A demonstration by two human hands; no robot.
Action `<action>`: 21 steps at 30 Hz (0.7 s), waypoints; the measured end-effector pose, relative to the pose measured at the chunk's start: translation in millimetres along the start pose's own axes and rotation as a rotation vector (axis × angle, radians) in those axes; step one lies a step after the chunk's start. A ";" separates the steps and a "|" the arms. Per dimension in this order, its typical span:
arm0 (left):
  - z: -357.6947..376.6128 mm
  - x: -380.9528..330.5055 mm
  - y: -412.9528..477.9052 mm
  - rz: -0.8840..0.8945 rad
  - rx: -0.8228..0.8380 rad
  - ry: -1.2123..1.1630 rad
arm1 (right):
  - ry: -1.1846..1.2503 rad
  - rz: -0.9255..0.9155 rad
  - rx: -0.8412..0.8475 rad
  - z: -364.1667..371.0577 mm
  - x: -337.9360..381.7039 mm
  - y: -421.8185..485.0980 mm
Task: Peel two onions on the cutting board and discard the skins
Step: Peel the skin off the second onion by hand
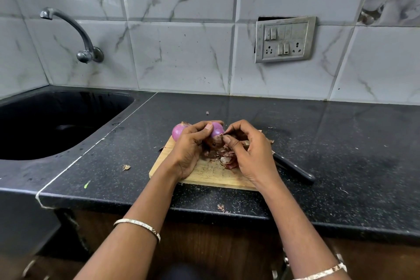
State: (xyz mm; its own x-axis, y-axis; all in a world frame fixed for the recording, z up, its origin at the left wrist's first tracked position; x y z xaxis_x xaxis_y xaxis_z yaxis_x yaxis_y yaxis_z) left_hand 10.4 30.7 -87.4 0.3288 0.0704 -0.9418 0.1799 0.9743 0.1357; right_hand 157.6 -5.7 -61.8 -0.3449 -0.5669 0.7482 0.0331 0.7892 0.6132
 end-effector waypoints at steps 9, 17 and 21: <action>3.5 -4.0 -3.0 0.011 0.002 -0.003 | -0.020 0.006 0.013 3.5 0.0 -0.1; 4.1 -4.5 -3.6 0.008 0.012 -0.016 | -0.050 -0.039 -0.005 0.6 6.7 -0.9; 3.2 -3.9 -3.3 0.011 0.013 -0.003 | -0.075 -0.061 0.021 2.7 10.2 -1.9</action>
State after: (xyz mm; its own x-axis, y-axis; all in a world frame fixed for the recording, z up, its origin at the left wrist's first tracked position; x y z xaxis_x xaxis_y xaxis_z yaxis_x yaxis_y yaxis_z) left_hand 11.6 26.5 -83.2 0.3332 0.0804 -0.9394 0.1881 0.9707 0.1498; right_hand 151.5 -12.3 -56.0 -0.4153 -0.5950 0.6881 -0.0097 0.7592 0.6507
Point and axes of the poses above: each hand's wrist, its own y-axis towards the middle knuckle, its own z-axis out of the palm, x = y × z, the point moved 7 cm from there along y, towards the middle knuckle, and after that the axes turned 3 degrees about -x, right-handed, at the moved point
